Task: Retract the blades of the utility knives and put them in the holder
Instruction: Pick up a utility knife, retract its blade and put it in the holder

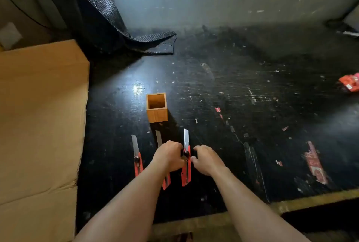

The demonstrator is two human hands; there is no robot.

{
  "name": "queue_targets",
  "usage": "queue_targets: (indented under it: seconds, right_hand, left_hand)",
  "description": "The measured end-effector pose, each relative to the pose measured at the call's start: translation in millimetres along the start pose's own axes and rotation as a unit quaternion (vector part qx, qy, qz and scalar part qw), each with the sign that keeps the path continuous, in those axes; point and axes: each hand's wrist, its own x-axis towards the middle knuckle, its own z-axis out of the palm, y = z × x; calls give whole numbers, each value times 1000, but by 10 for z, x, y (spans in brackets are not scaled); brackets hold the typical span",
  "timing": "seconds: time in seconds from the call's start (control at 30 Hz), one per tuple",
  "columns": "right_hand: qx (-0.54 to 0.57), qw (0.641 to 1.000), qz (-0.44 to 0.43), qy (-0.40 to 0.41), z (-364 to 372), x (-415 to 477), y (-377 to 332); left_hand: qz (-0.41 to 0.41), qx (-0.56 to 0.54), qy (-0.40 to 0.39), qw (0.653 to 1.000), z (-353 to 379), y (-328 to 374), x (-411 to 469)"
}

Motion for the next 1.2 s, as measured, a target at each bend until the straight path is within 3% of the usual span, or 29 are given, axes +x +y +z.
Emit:
queue_targets:
  seconds: [0.2, 0.53, 0.8, 1.0, 1.2]
  right_hand:
    - [112, 992, 27, 43, 301, 38, 39]
    - [343, 933, 83, 72, 317, -18, 129]
    - [410, 906, -33, 99, -218, -67, -186]
    - [464, 875, -101, 94, -620, -119, -608]
    - [474, 859, -171, 92, -1091, -164, -994]
  left_hand:
    - [-64, -84, -5, 994, 196, 51, 83]
    - [-137, -280, 77, 947, 270, 72, 21]
    - [-78, -458, 118, 877, -370, 117, -173]
    - [-46, -471, 180, 862, -993, 148, -327]
    - [-12, -532, 172, 829, -1559, 117, -438]
